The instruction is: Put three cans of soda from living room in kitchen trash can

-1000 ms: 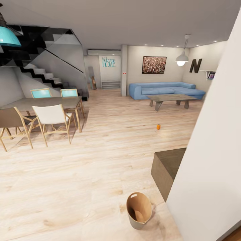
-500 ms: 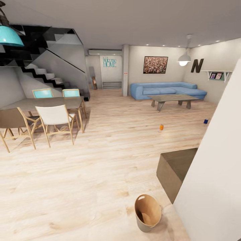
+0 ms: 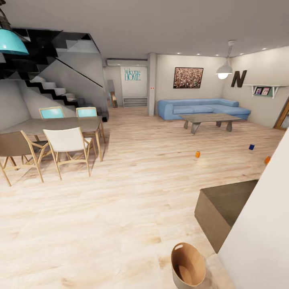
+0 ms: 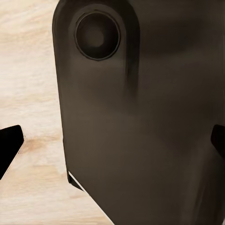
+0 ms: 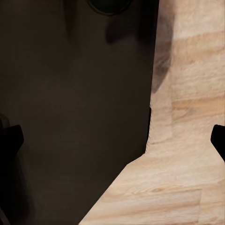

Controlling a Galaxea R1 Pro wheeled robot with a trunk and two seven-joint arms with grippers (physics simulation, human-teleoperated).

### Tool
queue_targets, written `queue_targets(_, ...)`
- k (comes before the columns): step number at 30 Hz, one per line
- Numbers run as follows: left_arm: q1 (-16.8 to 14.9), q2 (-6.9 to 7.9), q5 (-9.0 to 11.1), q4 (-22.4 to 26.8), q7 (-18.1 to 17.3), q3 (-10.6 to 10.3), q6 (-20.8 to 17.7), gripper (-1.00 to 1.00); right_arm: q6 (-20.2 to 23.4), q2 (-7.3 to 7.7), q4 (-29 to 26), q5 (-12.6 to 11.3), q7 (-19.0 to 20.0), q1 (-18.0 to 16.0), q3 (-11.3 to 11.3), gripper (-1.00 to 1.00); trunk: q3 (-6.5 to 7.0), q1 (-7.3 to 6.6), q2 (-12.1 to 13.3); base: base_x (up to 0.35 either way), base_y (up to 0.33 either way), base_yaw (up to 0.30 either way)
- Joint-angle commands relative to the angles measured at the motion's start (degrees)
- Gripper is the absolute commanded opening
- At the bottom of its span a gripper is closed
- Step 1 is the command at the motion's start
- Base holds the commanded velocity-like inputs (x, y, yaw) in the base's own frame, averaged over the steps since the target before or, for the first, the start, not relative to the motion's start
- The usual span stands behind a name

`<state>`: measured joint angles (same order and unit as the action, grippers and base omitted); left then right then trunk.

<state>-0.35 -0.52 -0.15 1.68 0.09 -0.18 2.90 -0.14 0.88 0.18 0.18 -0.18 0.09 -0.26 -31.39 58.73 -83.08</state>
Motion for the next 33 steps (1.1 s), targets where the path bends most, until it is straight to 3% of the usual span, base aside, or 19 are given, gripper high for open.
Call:
queue_targets(1,0.0,0.0,0.0,0.0,0.0,0.0,0.0,1.0,0.0,0.0,0.0,0.0,0.0,0.0,0.0,1.0,0.0,0.0,0.0,0.195,0.15,0.0)
queue_targets(14,0.0,-0.29,0.0,0.0,0.0,0.0,0.0,1.0,0.0,0.0,0.0,0.0,0.0,0.0,0.1,1.0,0.0,0.0,0.0,0.202,0.091,0.0)
queue_targets(33,0.0,-0.59,0.0,0.1,0.0,0.0,0.0,1.0,0.0,0.0,0.0,0.0,0.0,0.0,0.4,1.0,0.0,0.0,0.0,0.202,-0.16,0.0)
